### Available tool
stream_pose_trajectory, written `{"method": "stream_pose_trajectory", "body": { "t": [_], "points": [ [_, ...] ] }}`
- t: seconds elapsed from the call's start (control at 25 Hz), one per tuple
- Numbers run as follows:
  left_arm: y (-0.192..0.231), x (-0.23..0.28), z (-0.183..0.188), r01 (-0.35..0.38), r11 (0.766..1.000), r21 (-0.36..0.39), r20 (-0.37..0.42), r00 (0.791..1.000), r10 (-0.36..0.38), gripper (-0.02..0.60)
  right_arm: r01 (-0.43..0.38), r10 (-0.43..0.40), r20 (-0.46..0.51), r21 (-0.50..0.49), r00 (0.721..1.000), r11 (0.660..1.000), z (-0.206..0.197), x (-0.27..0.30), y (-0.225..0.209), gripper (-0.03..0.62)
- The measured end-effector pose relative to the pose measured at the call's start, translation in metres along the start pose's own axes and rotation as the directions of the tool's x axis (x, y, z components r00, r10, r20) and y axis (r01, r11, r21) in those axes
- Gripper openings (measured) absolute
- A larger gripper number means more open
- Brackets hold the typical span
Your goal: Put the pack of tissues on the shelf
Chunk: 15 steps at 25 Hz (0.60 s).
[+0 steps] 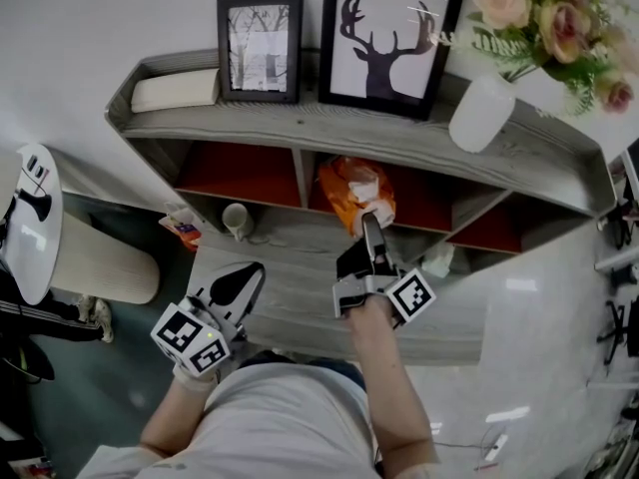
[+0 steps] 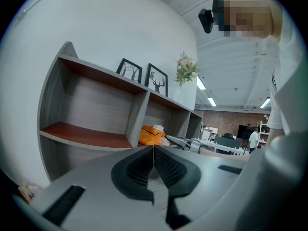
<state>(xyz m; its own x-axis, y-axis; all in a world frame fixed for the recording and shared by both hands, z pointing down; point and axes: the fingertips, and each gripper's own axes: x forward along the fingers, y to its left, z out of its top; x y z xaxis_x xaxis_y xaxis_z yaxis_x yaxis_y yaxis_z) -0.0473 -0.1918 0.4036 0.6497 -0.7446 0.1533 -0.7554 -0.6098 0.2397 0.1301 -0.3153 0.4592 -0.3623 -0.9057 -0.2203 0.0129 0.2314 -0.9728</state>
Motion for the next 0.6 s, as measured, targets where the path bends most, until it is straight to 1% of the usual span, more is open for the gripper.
{"method": "stream_pose_trajectory", "body": {
  "t": [0.12, 0.36, 0.6],
  "points": [
    [-0.001, 0.000, 0.000, 0.007, 1.000, 0.002, -0.001, 1.000, -0.007, 0.017, 0.005, -0.005, 0.005, 0.023, 1.000, 1.000, 0.000, -0.002, -0.001, 0.249],
    [-0.004, 0.002, 0.001, 0.021, 1.000, 0.004, -0.001, 1.000, -0.021, 0.017, 0.031, -0.032, 0.022, 0.036, 0.999, 0.999, 0.004, -0.013, -0.010, 0.256],
    [-0.012, 0.009, 0.000, 0.058, 0.998, 0.006, -0.006, 0.998, -0.058, 0.017, 0.030, -0.030, 0.046, 0.010, 0.998, 1.000, 0.015, -0.026, 0.000, 0.256]
  ]
}}
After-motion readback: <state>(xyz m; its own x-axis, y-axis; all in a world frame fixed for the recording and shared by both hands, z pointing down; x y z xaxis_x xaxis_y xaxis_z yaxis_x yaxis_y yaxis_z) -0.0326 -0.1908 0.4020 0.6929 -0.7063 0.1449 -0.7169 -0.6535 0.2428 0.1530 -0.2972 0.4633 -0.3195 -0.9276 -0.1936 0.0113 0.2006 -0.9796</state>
